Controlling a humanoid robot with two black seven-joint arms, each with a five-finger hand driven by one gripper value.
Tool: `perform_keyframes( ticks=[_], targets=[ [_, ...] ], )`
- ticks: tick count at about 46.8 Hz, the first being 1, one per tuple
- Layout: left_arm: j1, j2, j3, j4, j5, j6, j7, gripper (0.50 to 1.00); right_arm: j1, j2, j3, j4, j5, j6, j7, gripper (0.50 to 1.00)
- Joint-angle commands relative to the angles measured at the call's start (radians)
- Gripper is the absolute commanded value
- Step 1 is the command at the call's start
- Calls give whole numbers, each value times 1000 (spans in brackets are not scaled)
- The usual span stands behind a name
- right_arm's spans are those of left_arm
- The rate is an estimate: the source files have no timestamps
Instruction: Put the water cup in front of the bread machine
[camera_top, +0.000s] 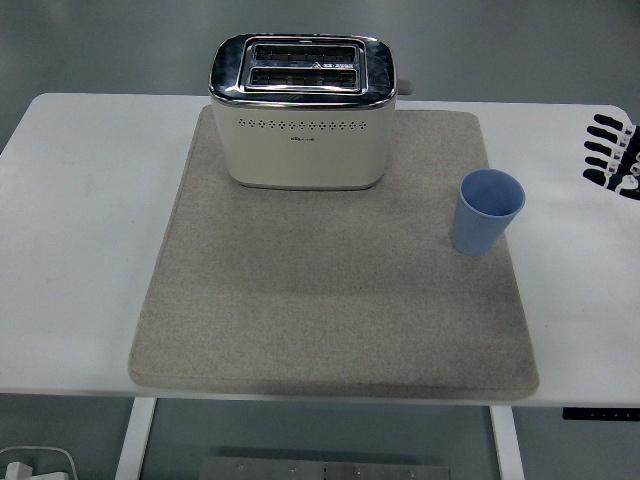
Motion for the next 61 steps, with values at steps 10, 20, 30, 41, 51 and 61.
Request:
perform_keyframes(
  ticks=[10,20,30,41,51,61],
  targets=[
    [0,0,0,0,0,0,0,999,-87,3,4,75,-144,-31,61,942],
    [0,0,0,0,0,0,0,999,-106,73,2,77,-254,-123,60,944],
    [0,0,0,0,0,0,0,999,-98,121,-4,64,-270,-184,44,944],
    [0,0,0,0,0,0,0,1000,-95,150,-4,64,-270,-190,43,944],
    [0,0,0,0,0,0,0,999,-92,152,1,66,-270,-194,40,944],
    [0,0,0,0,0,0,0,999,-89,175,2,64,-270,-206,23,942]
  ],
)
